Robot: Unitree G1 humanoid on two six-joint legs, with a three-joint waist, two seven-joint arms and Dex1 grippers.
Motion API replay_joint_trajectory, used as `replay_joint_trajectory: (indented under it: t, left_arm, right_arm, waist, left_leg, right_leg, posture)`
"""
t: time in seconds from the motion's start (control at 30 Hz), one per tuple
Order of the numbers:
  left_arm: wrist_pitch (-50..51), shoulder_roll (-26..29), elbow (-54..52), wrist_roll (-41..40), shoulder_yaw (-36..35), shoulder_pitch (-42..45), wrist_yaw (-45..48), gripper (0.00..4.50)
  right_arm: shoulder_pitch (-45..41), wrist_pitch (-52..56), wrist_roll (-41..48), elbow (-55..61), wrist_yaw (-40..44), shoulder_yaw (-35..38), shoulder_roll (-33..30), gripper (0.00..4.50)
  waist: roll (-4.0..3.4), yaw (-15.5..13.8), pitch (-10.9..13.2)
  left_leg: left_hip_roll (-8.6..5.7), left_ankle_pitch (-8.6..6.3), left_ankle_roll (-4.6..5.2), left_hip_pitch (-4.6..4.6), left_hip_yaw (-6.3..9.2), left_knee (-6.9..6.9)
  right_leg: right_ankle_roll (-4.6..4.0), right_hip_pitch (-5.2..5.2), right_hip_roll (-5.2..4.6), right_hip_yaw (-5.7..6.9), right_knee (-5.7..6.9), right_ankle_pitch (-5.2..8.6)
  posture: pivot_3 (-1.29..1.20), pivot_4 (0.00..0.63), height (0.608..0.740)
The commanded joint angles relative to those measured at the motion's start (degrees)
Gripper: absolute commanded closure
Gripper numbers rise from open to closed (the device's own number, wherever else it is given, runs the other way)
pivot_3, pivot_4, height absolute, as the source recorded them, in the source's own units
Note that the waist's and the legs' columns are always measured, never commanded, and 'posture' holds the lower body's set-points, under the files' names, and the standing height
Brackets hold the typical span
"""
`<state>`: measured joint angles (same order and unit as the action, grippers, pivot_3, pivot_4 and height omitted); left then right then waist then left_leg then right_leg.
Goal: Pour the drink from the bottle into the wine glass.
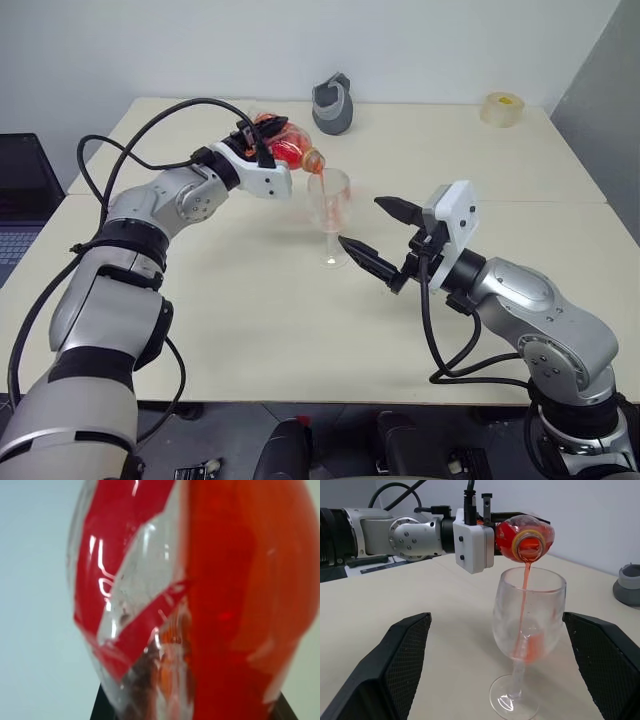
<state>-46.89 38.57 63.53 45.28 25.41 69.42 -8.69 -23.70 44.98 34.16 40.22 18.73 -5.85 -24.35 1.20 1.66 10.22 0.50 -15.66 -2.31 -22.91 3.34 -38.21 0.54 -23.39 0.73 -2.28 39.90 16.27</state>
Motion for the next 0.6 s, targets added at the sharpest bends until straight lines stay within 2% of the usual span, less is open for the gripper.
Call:
replay_joint_trajectory:
  t: [0.03, 0.6]
  left_arm:
    - [0.15, 0.95, -0.01, 0.09, -0.11, 2.55, -1.78, 3.47]
    - [-0.11, 1.22, 1.09, 0.61, 0.95, 3.05, -3.46, 3.47]
  right_arm:
    - [0.0, -1.09, -0.53, 2.52, 0.46, 0.09, -0.12, 0.0]
    - [0.77, -1.17, -1.53, 2.56, 0.93, -0.09, 0.33, 0.0]
  waist:
    - [0.0, 0.0, 0.0]
    - [0.0, 0.0, 0.0]
  left_leg:
    - [0.0, 0.0, 0.0, 0.0, -0.01, 0.0]
    - [0.0, 0.0, 0.0, 0.0, -0.05, 0.0]
  right_leg:
    - [0.0, 0.0, 0.0, -0.01, 0.0, 0.0]
    - [0.0, -0.04, -0.01, -0.03, 0.03, 0.0]
  posture:
    - [0.0, 0.15, 0.74]
    - [0.0, 0.15, 0.74]
